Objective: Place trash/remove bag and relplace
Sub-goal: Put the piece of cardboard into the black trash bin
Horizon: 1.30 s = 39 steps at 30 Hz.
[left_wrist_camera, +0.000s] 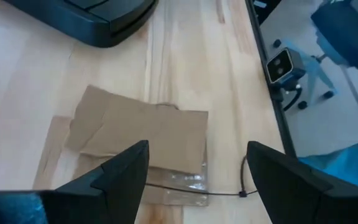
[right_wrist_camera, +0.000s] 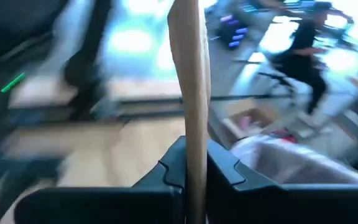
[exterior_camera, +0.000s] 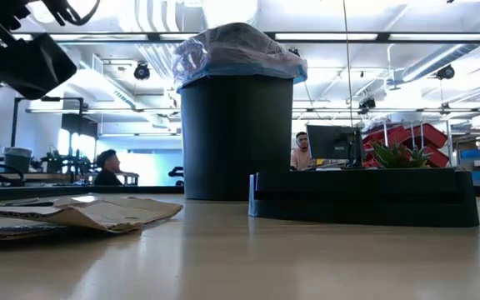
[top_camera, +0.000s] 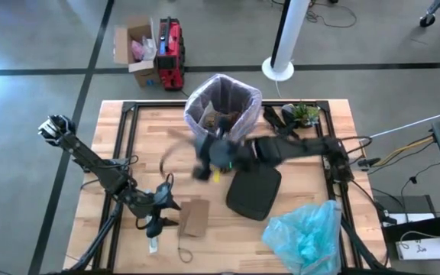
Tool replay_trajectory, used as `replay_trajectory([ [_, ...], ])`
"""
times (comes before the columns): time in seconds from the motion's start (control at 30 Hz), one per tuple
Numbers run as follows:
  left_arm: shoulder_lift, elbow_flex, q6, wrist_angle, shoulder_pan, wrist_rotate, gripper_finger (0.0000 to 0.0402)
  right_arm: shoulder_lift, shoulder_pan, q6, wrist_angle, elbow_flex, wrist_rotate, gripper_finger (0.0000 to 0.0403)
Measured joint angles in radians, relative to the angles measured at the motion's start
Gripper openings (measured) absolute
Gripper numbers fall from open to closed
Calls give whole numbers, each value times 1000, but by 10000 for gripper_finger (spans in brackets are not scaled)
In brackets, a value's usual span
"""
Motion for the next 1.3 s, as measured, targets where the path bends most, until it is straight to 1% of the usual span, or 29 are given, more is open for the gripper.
replay_trajectory([
  [0.1, -1, 0, -25, 3, 0, 0, 256, -10, -79, 35, 61, 0, 11, 13],
  [0.2, -1, 0, -56, 5, 0, 0, 256, -16, -150, 97, 61, 0, 11, 13],
  [0.4, -1, 0, -94, 3, -9, -9, 256, -17, -246, 257, -57, 0, 8, 15],
  [0.47, -2, 0, -99, 4, -9, -10, 256, -17, -260, 316, -112, 0, 6, 27],
  [0.57, -2, 0, -99, 3, -9, -11, 256, -17, -274, 406, -199, 0, 6, 67],
  [0.77, -2, 0, -99, 0, -8, -11, 256, -17, -283, 551, -363, 0, 7, 183],
  [0.87, -5, 0, -99, -1, -8, -26, 256, -17, -283, 572, -408, 0, 7, 235],
  [0.97, -10, 0, -99, -4, -8, -30, 256, -17, -283, 586, -425, 0, 7, 278],
  [1.1, -13, 0, -99, -10, -8, -30, 256, -17, -286, 633, -438, -1, 13, 314],
  [1.17, -15, 0, -100, -12, -8, -30, 256, -17, -285, 631, -437, -1, 49, 322],
  [1.23, -20, 0, -103, -24, -8, -30, 256, -17, -277, 610, -425, -1, 83, 324],
  [1.3, -27, 0, -104, -36, -8, -30, 256, -23, -257, 537, -398, -1, 93, 324],
])
